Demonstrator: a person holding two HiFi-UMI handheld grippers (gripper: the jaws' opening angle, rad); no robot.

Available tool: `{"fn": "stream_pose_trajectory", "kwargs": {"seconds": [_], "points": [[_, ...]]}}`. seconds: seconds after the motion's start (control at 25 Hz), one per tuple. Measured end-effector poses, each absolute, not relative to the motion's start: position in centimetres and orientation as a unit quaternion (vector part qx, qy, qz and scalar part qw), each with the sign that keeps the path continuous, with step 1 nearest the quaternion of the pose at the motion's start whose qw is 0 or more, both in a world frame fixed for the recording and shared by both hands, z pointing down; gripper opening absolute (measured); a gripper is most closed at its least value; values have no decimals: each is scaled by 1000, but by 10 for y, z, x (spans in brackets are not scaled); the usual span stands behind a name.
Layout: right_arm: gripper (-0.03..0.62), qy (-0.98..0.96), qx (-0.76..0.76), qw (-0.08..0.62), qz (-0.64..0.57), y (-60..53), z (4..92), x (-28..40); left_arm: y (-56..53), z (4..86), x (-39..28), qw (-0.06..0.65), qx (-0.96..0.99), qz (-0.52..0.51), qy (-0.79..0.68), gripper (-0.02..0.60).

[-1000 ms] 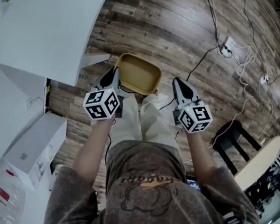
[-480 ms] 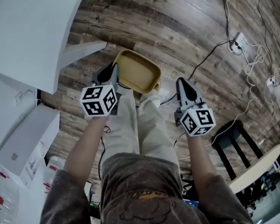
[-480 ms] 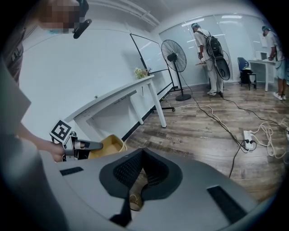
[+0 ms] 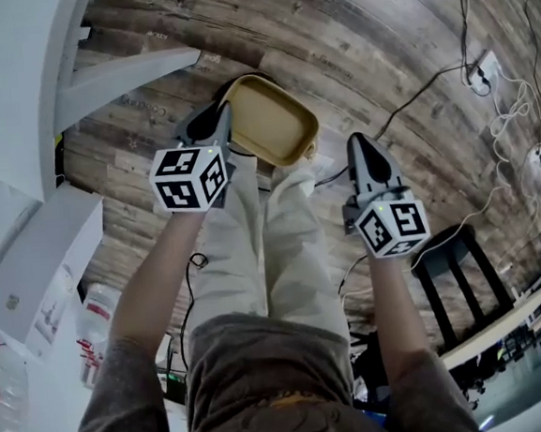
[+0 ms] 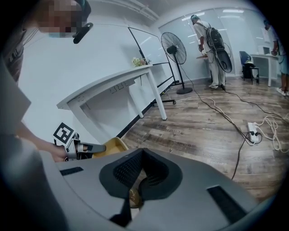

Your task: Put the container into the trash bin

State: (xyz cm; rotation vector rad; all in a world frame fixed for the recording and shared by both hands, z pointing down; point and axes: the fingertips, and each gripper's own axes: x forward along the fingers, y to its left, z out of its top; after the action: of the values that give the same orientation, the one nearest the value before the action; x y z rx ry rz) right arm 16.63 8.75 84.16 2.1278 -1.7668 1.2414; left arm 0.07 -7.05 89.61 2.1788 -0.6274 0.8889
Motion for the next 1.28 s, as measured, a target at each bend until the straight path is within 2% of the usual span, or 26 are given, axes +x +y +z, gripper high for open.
{"fn": "stream_pose_trajectory", "kwargs": {"seconds": [0.28,1.28], "points": [[1,-584,692,58,421,88,885,157,-61,944,-10,347,831,366,-235,40],[2,-587,677,56,440,93,899,144,-41,1095,-38,285,776,491,-273,38]]}}
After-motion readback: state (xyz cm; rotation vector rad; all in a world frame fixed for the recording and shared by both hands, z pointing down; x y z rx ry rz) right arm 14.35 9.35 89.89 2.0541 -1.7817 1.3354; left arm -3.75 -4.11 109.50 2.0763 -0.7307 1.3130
